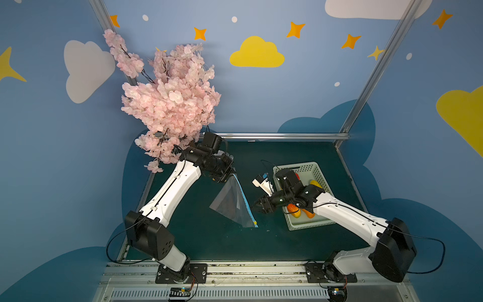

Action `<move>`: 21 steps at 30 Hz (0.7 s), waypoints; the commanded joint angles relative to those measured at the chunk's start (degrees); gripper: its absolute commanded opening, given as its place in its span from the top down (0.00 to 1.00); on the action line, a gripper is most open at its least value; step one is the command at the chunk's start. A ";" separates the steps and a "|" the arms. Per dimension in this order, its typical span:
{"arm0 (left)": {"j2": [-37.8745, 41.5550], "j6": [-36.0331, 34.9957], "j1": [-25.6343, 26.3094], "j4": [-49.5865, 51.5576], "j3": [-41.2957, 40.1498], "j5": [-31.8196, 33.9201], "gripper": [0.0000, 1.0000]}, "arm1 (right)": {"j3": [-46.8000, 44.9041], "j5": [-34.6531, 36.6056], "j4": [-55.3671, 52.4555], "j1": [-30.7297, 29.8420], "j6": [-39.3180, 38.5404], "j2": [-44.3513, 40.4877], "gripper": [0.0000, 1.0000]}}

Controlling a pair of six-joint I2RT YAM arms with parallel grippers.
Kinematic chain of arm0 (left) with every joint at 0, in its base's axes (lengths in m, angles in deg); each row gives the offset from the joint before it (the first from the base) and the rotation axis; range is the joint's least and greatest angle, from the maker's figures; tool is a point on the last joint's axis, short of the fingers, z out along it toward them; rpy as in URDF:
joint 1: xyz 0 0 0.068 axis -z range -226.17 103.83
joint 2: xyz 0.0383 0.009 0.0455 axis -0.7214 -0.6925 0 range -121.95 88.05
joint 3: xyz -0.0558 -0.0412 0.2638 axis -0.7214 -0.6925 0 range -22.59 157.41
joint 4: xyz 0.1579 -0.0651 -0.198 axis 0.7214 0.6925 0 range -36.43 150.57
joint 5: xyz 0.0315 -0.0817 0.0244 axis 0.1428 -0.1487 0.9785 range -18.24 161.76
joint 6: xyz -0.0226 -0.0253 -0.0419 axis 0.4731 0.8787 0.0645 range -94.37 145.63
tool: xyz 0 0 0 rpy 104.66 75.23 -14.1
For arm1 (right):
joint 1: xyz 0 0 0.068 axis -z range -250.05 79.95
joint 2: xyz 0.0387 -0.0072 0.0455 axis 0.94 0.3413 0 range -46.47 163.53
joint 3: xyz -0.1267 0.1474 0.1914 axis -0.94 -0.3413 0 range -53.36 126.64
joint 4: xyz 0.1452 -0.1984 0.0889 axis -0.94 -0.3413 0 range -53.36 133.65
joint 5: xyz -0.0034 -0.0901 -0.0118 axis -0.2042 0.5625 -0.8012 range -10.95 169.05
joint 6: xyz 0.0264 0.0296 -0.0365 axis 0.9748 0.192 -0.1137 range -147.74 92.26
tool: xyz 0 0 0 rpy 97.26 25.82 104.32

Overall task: Place the mango in a zip-top bag and seal the zipper
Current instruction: Open the zipper of the food storage bag at the center of the board.

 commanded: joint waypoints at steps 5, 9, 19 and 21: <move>-0.21 -0.78 -0.27 -0.19 0.86 -0.88 0.97 | 1.63 -0.86 0.85 -0.31 -0.17 2.71 0.53; -0.01 -0.77 -0.27 -0.19 0.68 -0.82 0.97 | 2.01 -0.89 0.67 -0.26 -0.46 3.56 0.56; -0.29 -0.35 -0.10 -0.10 0.79 -0.65 0.97 | 3.05 -1.25 1.53 -0.67 0.00 4.98 0.60; -0.27 0.18 -0.05 -0.37 0.61 -0.47 0.97 | 3.48 -0.93 1.61 -0.98 0.00 5.29 0.60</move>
